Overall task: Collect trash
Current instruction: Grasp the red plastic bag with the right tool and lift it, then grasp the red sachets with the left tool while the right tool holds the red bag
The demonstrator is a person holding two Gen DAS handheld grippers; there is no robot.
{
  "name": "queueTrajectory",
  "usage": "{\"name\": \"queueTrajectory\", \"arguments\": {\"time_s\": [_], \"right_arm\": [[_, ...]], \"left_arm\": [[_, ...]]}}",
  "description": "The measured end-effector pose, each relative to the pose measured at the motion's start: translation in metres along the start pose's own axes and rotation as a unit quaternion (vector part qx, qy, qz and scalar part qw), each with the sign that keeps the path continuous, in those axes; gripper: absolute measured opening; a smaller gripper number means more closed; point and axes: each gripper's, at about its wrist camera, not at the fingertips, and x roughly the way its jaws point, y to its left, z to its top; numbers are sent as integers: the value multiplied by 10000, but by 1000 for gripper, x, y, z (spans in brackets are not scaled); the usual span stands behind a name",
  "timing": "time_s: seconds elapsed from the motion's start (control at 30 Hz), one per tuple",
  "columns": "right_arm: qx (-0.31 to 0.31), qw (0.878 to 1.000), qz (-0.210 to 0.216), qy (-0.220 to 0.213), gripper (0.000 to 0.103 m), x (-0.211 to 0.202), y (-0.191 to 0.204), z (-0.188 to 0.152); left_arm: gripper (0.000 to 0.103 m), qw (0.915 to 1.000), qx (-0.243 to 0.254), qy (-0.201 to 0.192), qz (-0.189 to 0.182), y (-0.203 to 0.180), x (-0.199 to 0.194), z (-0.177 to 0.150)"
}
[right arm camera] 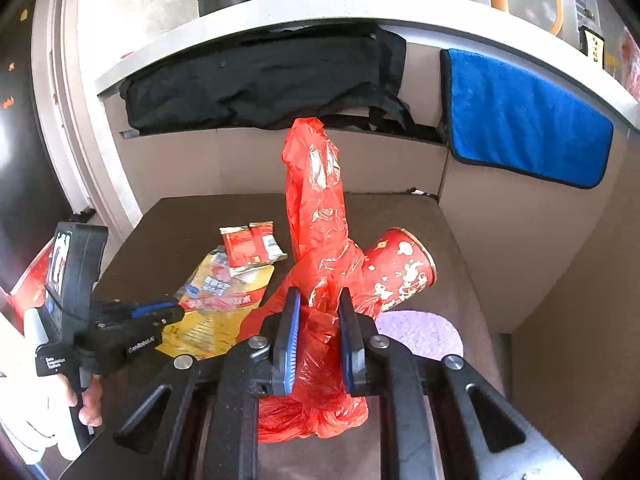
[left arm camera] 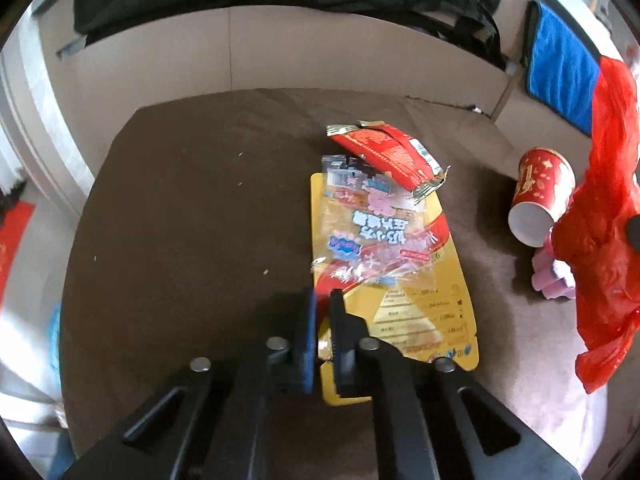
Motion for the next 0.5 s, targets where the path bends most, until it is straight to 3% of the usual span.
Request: {"name": "queueTrajectory", "arguments": {"time_s": [0.3,0.5], "right_arm": [[29,9998,178,-40,15,-7,3,0],[-23,9999,142,-60,15,-8,2,-6]], "left_arm": [[0,9984,285,-495,34,25,-52,-7],[4,9967,436,-456,-509,21,-59,7]]}}
